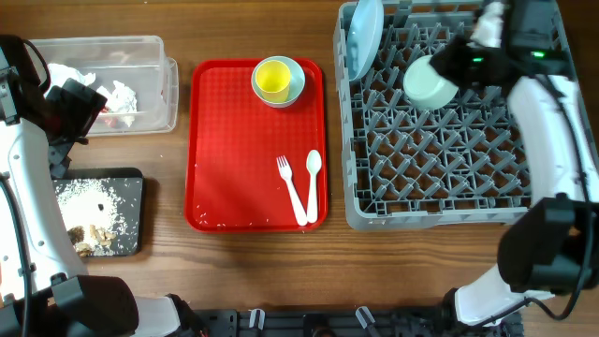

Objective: Sort waste into correct bins and load items into the dishwasher rack
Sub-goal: 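Set the bowl upside down in the rack and open the right gripper, then reach the right gripper down to the white fork and spoon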

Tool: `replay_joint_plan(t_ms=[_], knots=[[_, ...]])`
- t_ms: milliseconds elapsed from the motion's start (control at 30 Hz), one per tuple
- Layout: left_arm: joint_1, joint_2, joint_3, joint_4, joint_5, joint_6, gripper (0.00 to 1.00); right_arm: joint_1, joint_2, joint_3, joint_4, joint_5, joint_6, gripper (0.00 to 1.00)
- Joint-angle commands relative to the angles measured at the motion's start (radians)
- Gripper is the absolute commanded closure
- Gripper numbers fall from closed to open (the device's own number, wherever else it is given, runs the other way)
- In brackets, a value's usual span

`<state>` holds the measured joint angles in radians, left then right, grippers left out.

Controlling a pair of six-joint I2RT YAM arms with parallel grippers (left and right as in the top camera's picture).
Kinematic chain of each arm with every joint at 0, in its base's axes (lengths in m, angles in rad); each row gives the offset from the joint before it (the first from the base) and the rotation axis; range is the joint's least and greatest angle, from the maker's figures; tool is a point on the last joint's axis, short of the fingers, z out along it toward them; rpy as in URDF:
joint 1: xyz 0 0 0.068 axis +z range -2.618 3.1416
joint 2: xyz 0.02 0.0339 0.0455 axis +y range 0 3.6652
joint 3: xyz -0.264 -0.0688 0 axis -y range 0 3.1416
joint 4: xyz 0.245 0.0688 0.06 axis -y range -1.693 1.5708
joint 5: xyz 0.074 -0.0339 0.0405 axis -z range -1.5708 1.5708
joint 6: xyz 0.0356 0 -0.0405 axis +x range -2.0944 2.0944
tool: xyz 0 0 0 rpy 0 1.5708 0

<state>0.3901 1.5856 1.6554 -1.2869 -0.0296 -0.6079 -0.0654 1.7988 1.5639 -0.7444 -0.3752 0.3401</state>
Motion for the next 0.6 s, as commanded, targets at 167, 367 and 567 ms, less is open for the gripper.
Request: replay_joint_plan(t_ms=[167,367,567], knots=[[0.006,0.002,0.003,0.0,-0.014,-0.003,0.0,0.061,0.165,-0.002,-0.005,0.369,0.051,0.96],[0.006,0.002,0.003,0.0,-0.014,-0.003,0.0,0.06,0.163,0.016,-0.033,0.536,0.057,0.96],[0.006,0.002,0.003,0.0,-0.014,-0.003,0.0,0.063,0.135,0.089,-0.16,0.624,0.08,0.96]])
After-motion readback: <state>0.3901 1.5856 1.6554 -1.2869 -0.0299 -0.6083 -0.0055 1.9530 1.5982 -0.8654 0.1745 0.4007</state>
